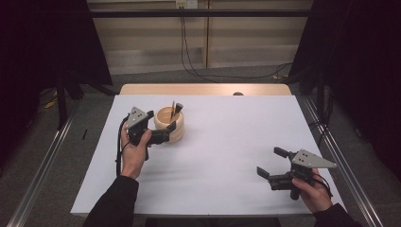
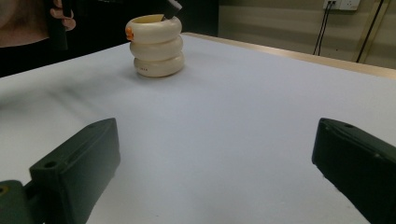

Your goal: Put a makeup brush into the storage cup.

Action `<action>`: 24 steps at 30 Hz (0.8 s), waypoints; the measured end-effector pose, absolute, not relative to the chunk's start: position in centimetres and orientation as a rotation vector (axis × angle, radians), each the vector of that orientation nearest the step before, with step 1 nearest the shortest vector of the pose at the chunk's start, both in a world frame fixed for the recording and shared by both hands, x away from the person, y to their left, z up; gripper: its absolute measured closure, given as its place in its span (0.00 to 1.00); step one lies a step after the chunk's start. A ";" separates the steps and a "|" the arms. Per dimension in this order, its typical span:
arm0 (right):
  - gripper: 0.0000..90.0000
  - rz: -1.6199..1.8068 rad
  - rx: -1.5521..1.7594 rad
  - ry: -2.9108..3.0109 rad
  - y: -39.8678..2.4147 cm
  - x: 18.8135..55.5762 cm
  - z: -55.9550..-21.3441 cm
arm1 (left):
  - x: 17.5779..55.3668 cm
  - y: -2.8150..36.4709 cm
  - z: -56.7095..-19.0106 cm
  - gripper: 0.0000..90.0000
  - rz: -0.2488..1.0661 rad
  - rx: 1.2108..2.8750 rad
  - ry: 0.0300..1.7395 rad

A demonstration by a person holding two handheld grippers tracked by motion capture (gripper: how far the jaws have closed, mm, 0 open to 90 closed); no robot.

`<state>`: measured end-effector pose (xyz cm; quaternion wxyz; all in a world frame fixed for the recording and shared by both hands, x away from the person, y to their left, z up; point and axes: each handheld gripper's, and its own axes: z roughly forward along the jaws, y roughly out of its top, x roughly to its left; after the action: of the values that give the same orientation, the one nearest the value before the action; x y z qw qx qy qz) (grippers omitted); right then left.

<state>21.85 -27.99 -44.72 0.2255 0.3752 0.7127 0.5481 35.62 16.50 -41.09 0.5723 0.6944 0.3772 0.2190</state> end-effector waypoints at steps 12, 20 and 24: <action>0.01 1.509 1.027 1.973 -28.0 21.8 -44.7 | 32.9 17.0 -41.7 0.02 0.552 1.645 0.857; 0.01 1.508 1.038 1.962 -28.0 21.9 -44.7 | 31.4 17.3 -42.2 0.02 0.574 1.644 0.858; 0.01 1.507 1.038 1.961 -28.0 21.8 -44.7 | 30.7 17.5 -42.2 0.02 0.567 1.652 0.859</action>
<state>21.84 -27.98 -44.73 0.2278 0.3768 0.7119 0.5472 30.67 17.47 -42.23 0.5629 0.7015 0.3648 0.2407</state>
